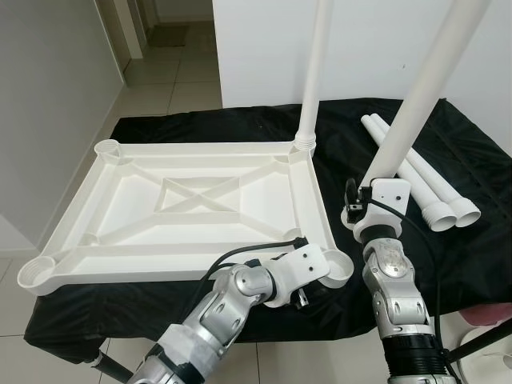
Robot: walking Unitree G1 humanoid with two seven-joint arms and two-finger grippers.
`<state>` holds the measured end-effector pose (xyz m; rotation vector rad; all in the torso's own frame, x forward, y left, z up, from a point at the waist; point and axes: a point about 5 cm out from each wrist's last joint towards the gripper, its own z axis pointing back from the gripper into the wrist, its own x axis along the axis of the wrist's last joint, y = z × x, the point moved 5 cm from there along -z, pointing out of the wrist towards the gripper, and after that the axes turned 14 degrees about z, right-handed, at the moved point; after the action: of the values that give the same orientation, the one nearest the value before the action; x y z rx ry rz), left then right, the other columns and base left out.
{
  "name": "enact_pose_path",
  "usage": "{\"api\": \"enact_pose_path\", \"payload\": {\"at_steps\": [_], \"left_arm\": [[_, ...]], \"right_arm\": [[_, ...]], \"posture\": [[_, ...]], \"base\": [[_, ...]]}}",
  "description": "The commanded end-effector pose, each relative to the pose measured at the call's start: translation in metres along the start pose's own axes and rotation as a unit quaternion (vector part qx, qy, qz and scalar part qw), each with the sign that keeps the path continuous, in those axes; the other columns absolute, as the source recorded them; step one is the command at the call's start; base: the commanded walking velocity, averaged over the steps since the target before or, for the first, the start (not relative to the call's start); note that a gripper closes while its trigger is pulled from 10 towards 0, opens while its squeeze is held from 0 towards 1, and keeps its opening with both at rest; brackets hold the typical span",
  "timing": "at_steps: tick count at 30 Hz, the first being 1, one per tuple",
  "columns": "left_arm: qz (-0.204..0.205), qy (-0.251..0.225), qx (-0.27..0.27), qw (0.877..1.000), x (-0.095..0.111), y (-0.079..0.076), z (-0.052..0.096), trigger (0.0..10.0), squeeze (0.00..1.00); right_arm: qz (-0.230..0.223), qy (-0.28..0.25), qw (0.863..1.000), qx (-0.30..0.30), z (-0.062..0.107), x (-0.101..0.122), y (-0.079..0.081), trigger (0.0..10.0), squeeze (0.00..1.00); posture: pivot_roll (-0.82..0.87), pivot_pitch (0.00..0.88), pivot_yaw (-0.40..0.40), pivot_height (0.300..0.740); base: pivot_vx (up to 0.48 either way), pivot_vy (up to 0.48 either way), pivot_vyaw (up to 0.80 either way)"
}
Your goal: Building children table
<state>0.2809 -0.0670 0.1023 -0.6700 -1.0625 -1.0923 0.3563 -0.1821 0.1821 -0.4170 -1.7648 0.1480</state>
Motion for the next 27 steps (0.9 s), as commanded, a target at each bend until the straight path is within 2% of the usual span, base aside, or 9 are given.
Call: {"api": "enact_pose_path", "payload": {"at_steps": [1,6,14,19,22,25,27], "left_arm": [[-0.011,-0.044,0.093,0.995,0.02,0.02,-0.007,10.0,0.0],[-0.018,-0.063,0.121,0.991,0.034,0.031,-0.011,10.0,0.0],[-0.016,-0.085,0.141,0.986,0.045,0.038,-0.009,10.0,0.0],[-0.007,-0.1,0.15,0.984,0.039,0.044,0.008,10.0,0.0],[-0.005,-0.101,0.148,0.984,0.037,0.044,0.012,10.0,0.0],[0.0,-0.109,0.123,0.986,0.036,0.038,0.019,10.0,0.0],[-0.003,-0.125,0.089,0.988,0.037,0.026,0.029,10.0,0.0]], "right_arm": [[-0.005,0.002,1.0,0.001,0.0,0.001,0.002,10.0,0.0],[-0.006,0.002,1.0,0.002,-0.001,0.001,0.003,10.0,0.0],[-0.008,0.002,1.0,0.002,-0.001,0.001,0.004,10.0,0.0],[-0.019,-0.003,1.0,0.01,0.0,0.003,0.006,10.0,0.0],[-0.024,-0.009,1.0,0.013,0.0,0.005,0.007,10.0,0.0],[-0.031,-0.017,0.999,0.015,0.0,0.008,0.008,10.0,0.0],[-0.033,-0.019,0.999,0.014,0.001,0.009,0.007,10.0,0.0]], "posture": [[-0.07,0.022,0.03,0.74],[-0.06,0.031,0.032,0.74],[-0.07,0.031,0.035,0.74],[-0.06,0.029,0.036,0.74],[-0.06,0.029,0.036,0.74],[-0.06,0.028,0.033,0.74],[-0.05,0.027,0.028,0.74]], "base": [[0.0,0.0,0.0],[0.0,0.0,0.0],[0.0,0.0,0.0],[0.0,0.0,0.0],[0.0,0.0,0.0],[0.0,0.0,0.0],[0.0,0.0,0.0]]}}
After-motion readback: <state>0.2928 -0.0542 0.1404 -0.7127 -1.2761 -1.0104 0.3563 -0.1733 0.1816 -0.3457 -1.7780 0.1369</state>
